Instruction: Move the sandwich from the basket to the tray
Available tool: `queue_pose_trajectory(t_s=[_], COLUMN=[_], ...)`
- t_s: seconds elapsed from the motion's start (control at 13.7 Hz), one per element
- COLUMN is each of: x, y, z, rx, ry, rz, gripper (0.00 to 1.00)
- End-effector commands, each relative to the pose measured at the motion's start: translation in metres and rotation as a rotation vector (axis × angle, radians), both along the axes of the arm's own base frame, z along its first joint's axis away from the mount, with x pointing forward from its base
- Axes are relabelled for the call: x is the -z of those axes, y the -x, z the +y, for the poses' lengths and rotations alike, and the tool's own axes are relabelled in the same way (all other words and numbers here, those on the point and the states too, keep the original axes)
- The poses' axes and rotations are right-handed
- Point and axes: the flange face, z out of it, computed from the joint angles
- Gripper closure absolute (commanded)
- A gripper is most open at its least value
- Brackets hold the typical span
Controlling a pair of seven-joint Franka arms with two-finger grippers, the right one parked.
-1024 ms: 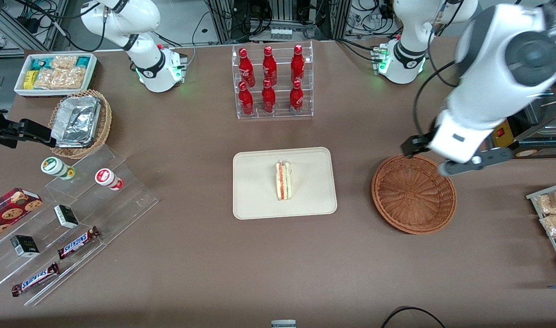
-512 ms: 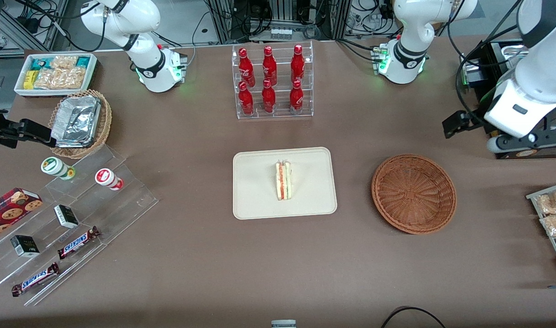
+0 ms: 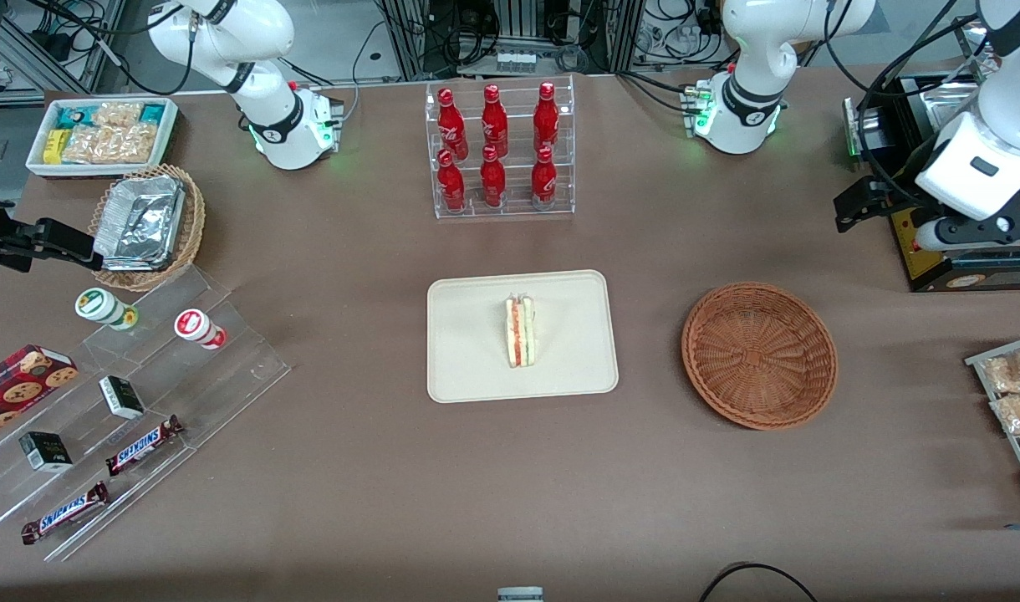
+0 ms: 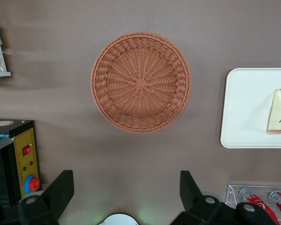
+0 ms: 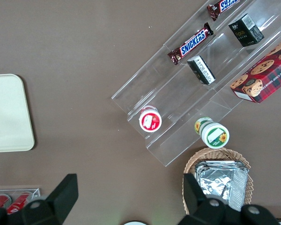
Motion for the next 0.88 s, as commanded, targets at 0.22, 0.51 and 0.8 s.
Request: queue_pose_trajectory(t_s=[0.22, 0.51, 0.8], x=[-0.015, -0.019, -0.019], y=[-0.021, -0.023, -0.023], z=[-0.007, 0.012, 0.024], rx=[0.028, 0.026, 0.047], ry=[0.011, 0.013, 0.013], rz=[-0.032, -0.024, -0.019], gripper=[0.00, 0.00, 0.00])
